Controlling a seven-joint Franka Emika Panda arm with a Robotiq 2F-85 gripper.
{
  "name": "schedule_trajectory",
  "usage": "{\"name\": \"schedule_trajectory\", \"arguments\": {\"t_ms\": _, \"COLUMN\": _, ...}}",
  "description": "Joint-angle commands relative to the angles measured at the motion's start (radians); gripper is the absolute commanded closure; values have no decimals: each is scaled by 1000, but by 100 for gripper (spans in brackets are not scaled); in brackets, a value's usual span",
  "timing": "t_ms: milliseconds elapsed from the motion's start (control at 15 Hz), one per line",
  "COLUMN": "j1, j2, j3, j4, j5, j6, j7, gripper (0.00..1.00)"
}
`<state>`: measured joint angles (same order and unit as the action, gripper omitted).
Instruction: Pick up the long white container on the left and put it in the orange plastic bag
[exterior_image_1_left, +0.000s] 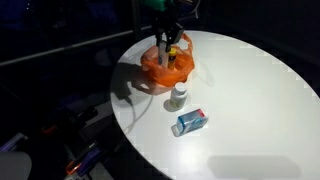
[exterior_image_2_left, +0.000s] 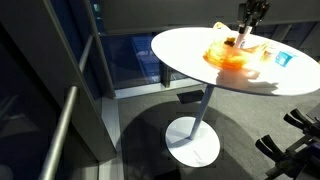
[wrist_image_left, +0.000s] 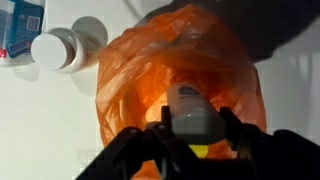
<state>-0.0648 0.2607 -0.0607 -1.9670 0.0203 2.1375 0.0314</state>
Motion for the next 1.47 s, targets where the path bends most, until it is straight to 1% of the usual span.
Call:
{"name": "schedule_trajectory", "arguments": {"t_ms": 0, "j1": -4, "j2": 44, "j3": 16, "j4": 78, "j5": 27, "j6": -33, "j7": -40, "gripper": 73}}
{"name": "schedule_trajectory", "arguments": {"t_ms": 800, "j1": -9, "j2": 138, "j3": 53, "j4": 188, "j5": 63, "j6": -28, "j7": -85, "gripper": 73}}
{"name": "schedule_trajectory", "arguments": {"t_ms": 1400, "j1": -5, "j2": 172, "j3": 47, "j4": 192, "j5": 42, "j6": -3, "j7": -93, "gripper": 73}}
